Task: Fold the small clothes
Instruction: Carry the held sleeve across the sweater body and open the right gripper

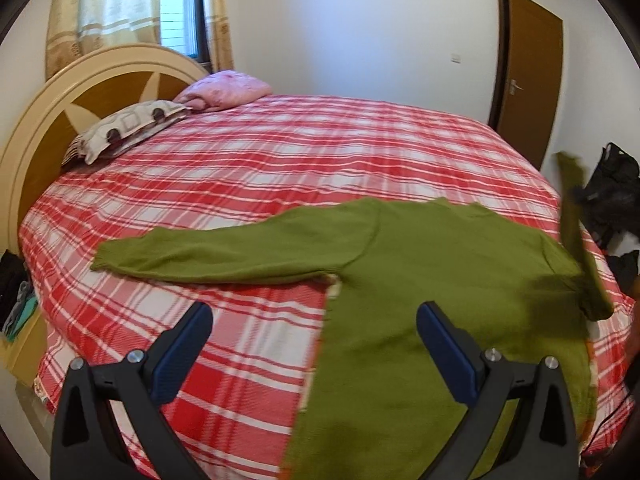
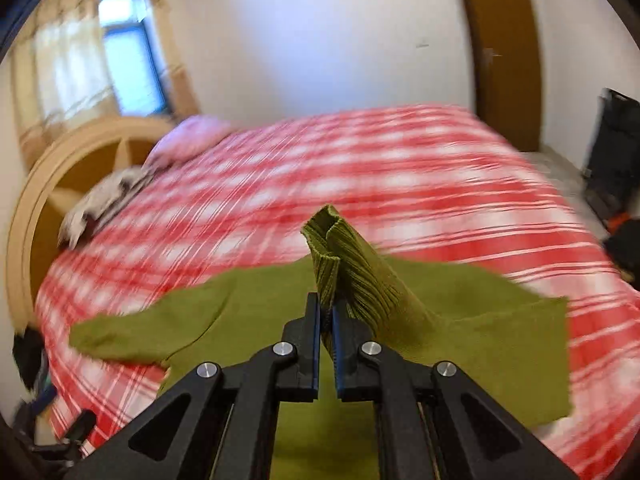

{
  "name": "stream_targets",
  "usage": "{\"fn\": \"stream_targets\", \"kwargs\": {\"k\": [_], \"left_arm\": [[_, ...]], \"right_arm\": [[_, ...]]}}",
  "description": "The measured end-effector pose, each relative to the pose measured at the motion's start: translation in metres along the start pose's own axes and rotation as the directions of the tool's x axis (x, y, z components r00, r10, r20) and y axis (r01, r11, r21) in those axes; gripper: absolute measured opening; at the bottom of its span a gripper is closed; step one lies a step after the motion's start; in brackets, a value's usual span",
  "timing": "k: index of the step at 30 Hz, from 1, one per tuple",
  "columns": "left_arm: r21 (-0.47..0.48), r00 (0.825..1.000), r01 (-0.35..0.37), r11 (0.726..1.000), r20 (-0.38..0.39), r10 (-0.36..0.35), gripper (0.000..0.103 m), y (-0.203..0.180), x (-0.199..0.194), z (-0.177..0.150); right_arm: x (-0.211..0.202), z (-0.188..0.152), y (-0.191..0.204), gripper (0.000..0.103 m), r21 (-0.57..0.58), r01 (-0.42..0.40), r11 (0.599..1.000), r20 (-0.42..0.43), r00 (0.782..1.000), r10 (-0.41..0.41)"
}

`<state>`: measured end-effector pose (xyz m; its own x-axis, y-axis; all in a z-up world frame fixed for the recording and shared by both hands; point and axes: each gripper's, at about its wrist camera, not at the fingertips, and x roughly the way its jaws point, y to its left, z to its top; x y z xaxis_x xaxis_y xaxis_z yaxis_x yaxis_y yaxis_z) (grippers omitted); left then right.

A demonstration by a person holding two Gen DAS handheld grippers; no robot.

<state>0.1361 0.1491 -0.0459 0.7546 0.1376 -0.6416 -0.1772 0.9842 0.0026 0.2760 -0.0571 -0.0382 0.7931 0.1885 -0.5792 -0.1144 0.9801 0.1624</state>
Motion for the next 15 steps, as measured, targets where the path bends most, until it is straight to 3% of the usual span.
{"fn": "stream_targets", "kwargs": {"k": [4,7,15], "left_arm": [[-0.016,0.999,-0.034,0.999,0.0,0.034,0.103,0.018,0.007,-0.001],[-0.031,0.999,-0.046,0.998,-0.017,0.045,0.103,0.029,0.016,-0.001],[-0.047,0.996,-0.058,0.997,-0.065,0.055,0.103,0.042,0.034,-0.007]], "right_arm": [[0.05,-0.026,0.046,0.005,-0.067,-0.028,0.997,-0.056,0.998,0.025],[0.079,-0.045,0.066,0.005,-0.121,-0.007,0.993,-0.083,0.997,-0.003],[0.109,-0.063,0.077,0.005,-0.204,0.083,0.975,-0.077,0.992,-0.1]]}}
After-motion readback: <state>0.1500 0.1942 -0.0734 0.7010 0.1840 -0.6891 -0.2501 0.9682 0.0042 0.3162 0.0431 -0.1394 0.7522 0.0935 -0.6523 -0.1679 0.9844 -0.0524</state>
